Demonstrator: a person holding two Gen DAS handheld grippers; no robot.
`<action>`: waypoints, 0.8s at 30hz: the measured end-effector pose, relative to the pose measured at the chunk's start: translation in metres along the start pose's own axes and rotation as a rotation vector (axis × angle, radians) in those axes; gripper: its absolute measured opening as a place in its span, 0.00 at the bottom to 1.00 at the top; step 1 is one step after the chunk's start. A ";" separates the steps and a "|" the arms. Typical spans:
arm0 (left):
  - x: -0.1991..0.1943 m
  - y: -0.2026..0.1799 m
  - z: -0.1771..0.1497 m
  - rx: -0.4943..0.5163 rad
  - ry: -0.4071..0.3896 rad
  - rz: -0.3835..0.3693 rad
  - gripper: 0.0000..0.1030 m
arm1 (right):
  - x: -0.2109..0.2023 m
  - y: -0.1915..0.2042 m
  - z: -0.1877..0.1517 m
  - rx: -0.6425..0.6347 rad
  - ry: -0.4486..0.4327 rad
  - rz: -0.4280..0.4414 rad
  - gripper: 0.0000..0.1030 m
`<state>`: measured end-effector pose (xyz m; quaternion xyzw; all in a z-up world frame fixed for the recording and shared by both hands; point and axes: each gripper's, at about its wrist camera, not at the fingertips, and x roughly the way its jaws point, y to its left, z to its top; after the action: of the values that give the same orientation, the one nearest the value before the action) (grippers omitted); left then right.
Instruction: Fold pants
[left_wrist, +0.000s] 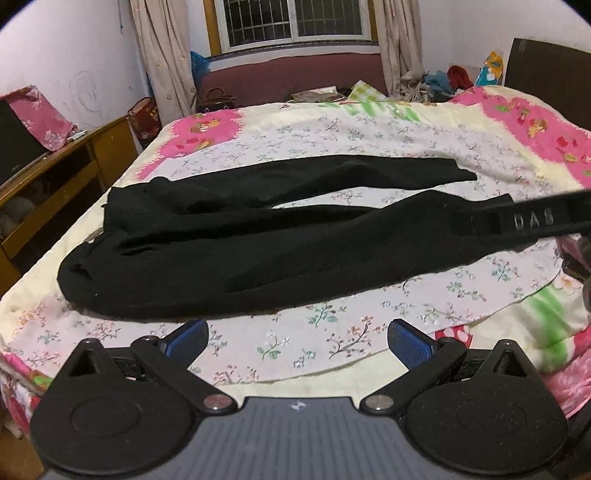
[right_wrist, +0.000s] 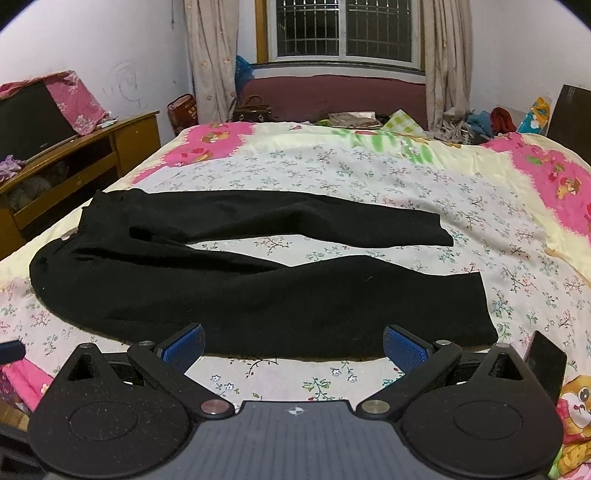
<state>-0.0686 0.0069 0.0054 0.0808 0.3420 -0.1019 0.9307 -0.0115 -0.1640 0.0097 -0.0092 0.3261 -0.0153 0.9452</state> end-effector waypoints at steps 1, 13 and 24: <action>0.001 0.000 0.002 0.006 -0.005 0.000 1.00 | 0.000 0.001 0.000 -0.003 0.002 0.003 0.89; 0.014 -0.006 0.029 0.060 -0.055 -0.014 1.00 | 0.001 -0.007 0.007 -0.005 0.001 0.000 0.89; 0.030 0.001 0.042 0.027 -0.050 -0.029 1.00 | 0.011 -0.002 0.013 -0.026 0.006 -0.001 0.89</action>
<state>-0.0202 -0.0052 0.0173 0.0859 0.3182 -0.1218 0.9362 0.0052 -0.1664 0.0136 -0.0215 0.3288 -0.0114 0.9441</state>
